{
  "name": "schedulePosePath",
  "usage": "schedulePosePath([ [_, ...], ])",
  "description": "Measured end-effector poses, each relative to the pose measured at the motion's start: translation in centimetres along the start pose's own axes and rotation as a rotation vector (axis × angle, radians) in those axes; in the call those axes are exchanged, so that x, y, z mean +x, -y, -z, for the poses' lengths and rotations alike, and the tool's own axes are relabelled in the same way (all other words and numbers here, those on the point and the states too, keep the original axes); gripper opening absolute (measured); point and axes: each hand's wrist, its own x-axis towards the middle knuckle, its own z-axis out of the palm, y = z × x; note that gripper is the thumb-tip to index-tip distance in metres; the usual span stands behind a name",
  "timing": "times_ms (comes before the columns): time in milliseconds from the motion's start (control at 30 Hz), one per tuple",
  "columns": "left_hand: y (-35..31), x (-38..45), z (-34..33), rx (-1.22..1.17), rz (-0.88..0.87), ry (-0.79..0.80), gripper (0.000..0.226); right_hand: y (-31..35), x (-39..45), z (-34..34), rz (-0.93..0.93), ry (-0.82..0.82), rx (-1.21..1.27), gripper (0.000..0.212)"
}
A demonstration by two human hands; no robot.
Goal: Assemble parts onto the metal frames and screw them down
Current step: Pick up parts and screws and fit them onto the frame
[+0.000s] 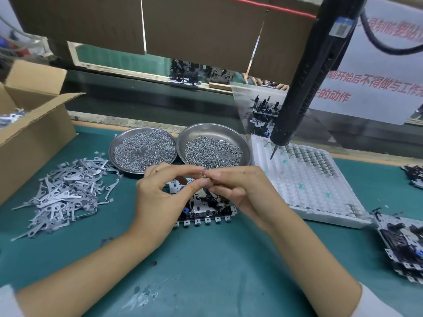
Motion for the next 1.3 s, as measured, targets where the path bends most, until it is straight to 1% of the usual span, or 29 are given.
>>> schedulePosePath([
  [100, -0.1, 0.0, 0.0, 0.009, -0.002, 0.02, 0.019, 0.5, -0.3, -0.3, 0.082, -0.063, -0.169, 0.012],
  [200, 0.0, 0.1, 0.0, 0.001, 0.02, 0.022, 0.016, 1.9, -0.8, 0.7, 0.11, -0.091, -0.458, 0.018],
  [267, 0.1, 0.1, 0.1, -0.02, 0.068, 0.007, 0.014, 3.1, -1.2, 2.6, 0.072, -0.128, -0.617, 0.02],
  [333, 0.2, 0.1, 0.1, -0.033, 0.108, 0.003, 0.013, 4.1, -1.6, 5.4, 0.039, -0.251, -0.779, 0.021],
  [467, 0.3, 0.1, -0.1, -0.062, 0.158, 0.003, 0.013, 5.2, -1.7, 12.6, 0.017, -0.615, -1.326, 0.021],
  [533, 0.4, 0.1, -0.1, -0.076, 0.172, 0.002, 0.013, 5.6, -1.6, 16.2, -0.101, -0.663, -1.482, 0.024],
  [567, 0.5, 0.1, -0.1, -0.084, 0.181, 0.002, 0.013, 5.9, -1.5, 17.6, -0.19, -0.657, -1.516, 0.028],
  [633, 0.6, 0.1, 0.0, -0.097, 0.199, 0.006, 0.013, 6.1, -1.6, 19.5, -0.34, -0.584, -1.57, 0.038],
  [700, 0.7, 0.1, 0.0, -0.108, 0.205, 0.012, 0.013, 6.0, -1.7, 20.3, -0.396, -0.493, -1.62, 0.043],
  [767, 0.8, 0.2, 0.0, -0.112, 0.21, 0.015, 0.013, 5.7, -1.8, 20.4, -0.374, -0.465, -1.648, 0.047],
  [933, 0.8, 0.3, 0.0, -0.126, 0.225, 0.016, 0.012, 5.1, -2.0, 20.4, -0.269, -0.54, -1.766, 0.055],
  [1100, 0.6, 0.3, -0.1, -0.129, 0.229, 0.024, 0.014, 5.0, -1.8, 20.2, -0.255, -0.487, -1.844, 0.063],
  [1200, 0.5, 0.2, 0.0, -0.134, 0.248, 0.031, 0.016, 5.0, -1.7, 20.3, -0.244, -0.488, -1.822, 0.056],
  [1300, 0.4, 0.2, 0.0, -0.136, 0.255, 0.044, 0.017, 5.0, -1.8, 20.3, -0.222, -0.497, -1.824, 0.042],
])
